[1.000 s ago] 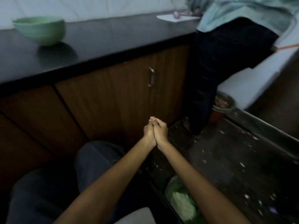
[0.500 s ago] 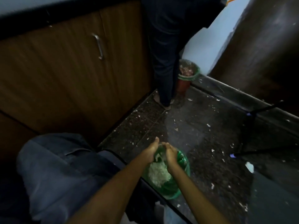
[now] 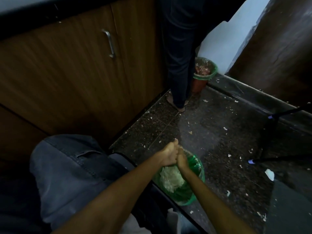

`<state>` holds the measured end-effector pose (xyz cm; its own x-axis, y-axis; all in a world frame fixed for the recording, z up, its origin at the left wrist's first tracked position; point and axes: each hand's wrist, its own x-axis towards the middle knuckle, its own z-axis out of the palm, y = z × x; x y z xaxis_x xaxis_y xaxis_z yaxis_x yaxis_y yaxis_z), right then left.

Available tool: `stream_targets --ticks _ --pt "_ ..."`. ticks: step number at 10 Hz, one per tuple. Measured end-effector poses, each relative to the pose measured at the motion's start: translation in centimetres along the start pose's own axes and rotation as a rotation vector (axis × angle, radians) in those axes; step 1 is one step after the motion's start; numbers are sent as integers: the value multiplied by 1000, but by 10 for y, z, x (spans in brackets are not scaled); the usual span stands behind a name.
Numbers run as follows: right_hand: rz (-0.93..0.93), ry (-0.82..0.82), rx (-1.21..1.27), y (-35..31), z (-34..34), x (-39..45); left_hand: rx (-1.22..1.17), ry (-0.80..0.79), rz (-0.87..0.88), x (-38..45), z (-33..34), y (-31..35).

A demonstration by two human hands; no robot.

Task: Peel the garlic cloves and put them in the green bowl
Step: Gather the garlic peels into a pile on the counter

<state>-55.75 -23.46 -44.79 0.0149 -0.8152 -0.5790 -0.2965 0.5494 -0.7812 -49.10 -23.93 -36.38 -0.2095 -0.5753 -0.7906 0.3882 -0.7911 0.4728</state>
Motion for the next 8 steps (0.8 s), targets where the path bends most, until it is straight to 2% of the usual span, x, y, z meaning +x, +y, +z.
stream_targets --ticks 1,2,3,4,5,6,7,8 --pt "32 85 -185 7 -21 15 63 57 18 -1 -3 6" --pt "-134 123 -104 -16 -12 -2 48 121 6 6 -10 -6" --pt "-209 -40 -45 -7 8 -19 -93 109 37 3 -2 -4" --pt "-105 16 -120 2 15 -14 -209 194 54 -3 -9 19" --pt "-275 115 -115 -22 19 -11 -378 240 3 11 -10 21" --pt "-327 -52 -58 -42 32 -13 284 420 210 6 -8 10" --pt "-346 54 -223 -35 28 -4 -205 280 253 -30 -12 41" --pt "-576 210 -217 -64 28 -17 -240 241 470 -51 -18 74"
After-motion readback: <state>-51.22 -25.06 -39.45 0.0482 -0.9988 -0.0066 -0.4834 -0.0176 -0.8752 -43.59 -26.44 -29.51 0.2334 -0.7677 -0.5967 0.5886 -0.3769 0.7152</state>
